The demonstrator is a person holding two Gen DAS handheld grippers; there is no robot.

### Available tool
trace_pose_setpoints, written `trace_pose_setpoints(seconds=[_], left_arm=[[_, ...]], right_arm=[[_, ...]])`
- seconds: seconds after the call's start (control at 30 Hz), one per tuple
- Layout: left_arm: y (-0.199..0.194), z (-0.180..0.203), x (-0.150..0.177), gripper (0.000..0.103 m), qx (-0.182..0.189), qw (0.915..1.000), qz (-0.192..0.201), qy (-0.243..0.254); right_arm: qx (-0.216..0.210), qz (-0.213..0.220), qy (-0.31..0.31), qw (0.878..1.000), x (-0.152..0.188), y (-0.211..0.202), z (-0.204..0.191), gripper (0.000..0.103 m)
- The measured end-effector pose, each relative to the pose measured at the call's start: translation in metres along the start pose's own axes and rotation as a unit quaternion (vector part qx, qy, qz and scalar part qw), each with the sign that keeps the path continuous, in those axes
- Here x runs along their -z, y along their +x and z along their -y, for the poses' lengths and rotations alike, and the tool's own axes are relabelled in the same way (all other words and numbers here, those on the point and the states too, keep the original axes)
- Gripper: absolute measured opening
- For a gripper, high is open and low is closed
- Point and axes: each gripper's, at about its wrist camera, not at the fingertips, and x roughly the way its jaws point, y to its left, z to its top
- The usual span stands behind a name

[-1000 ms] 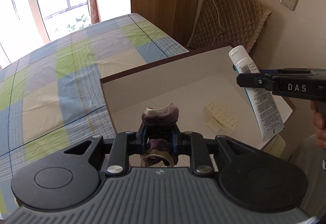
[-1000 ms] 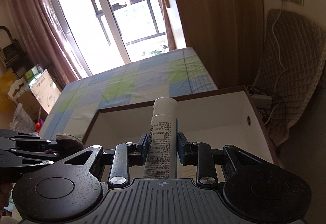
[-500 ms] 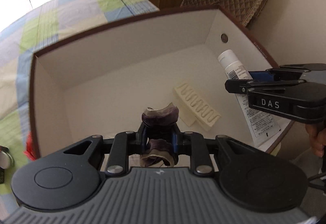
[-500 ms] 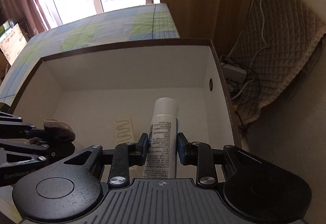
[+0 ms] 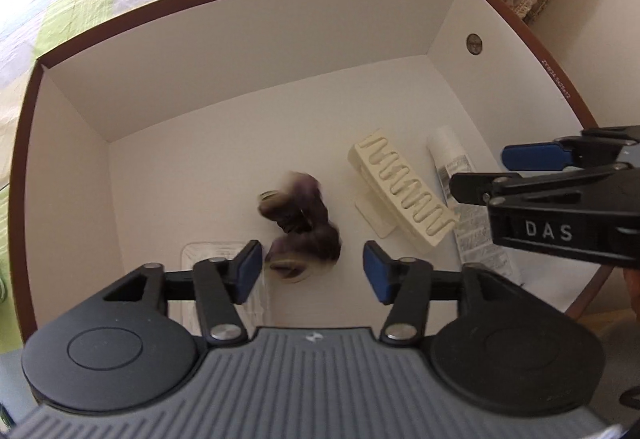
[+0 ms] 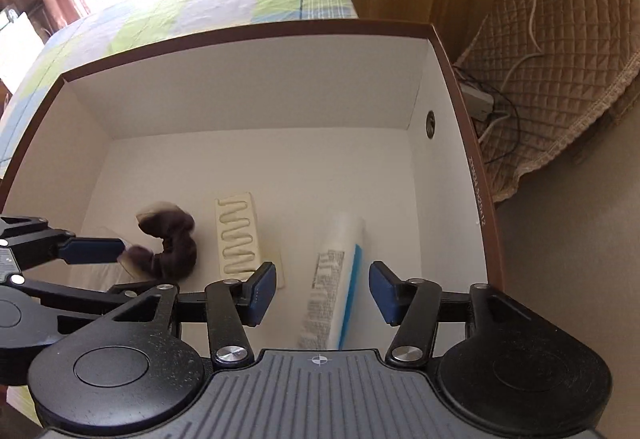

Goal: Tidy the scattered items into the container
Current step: 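Open both grippers to drop the scrunchie and white tube into the box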

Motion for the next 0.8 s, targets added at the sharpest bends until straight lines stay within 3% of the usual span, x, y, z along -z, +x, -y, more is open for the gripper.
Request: trace_pose_setpoints(seconds=[0.3,0.63,0.67,0.7,0.73,0.8], left_arm=[[-0.032,-0.019,0.014,0.053,0.021,0.9990,0.027,-0.028],[-0.078,-0.034,0.025,0.053,0.021,0.9961,0.069,-0.051],[-0.082,-0.036,0.026,0.053,0.020,0.9956,0.074,-0.055],[-0.088,-0.039,0.028,0.053,0.020,0.9950,0.080,-0.057],[-0.093,-0.042,0.029,0.053,0.020,0.9944,0.085,-0.059],[-0.104,-0.052,0.035,0.053,0.013,0.9933,0.096,-0.064]], right_arm=[[-0.016,0.009,0.017,1.000,0.002,-0.022,-0.002,0.059],[-0.031,0.010,0.022,0.999,0.001,-0.036,-0.021,0.060],[-0.032,0.011,0.023,0.999,0.001,-0.037,-0.024,0.065],[-0.032,0.016,0.023,0.999,0.002,-0.040,-0.026,0.082],[-0.032,0.023,0.022,0.999,0.003,-0.043,-0.029,0.089],[-0.034,0.032,0.020,0.999,0.004,-0.047,-0.035,0.091]])
